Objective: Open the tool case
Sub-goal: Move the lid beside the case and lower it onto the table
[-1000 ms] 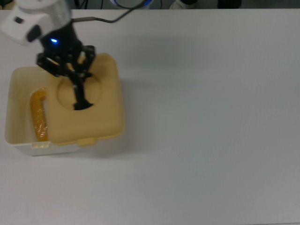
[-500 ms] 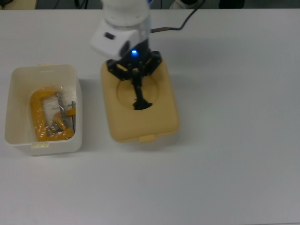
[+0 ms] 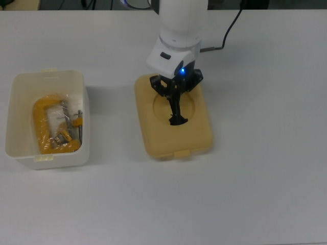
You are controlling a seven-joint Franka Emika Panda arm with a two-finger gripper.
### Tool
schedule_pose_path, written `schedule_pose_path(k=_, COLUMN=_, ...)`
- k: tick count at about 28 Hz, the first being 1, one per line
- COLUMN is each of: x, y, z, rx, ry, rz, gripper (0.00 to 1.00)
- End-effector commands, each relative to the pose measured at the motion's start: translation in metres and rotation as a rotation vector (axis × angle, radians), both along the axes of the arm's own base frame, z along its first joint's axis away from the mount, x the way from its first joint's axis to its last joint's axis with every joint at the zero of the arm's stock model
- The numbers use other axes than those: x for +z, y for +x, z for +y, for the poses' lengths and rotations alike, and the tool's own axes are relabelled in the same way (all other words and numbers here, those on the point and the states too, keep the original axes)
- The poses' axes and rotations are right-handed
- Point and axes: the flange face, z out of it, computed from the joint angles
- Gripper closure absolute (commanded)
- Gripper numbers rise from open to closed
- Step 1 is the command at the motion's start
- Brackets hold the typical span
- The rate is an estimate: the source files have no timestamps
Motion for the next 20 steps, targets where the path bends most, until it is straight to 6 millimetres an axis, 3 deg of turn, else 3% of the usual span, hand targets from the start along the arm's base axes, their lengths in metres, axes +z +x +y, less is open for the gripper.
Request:
schedule_pose_path(k=1, x=-0.012, y=0.000, z=0.001, rx=-0.024, ry=-0.007, rz=-0.052, gripper=1.00)
schedule_pose_path(k=8, x=-0.050, y=0.005, z=0.003, rx=-0.017, ry=-0.011, rz=-0.060, gripper=1.00)
schedule_pose_path(k=20, x=-0.065, y=0.010, z=0.004, rx=-0.033, ry=-0.012, rz=-0.076, gripper=1.00)
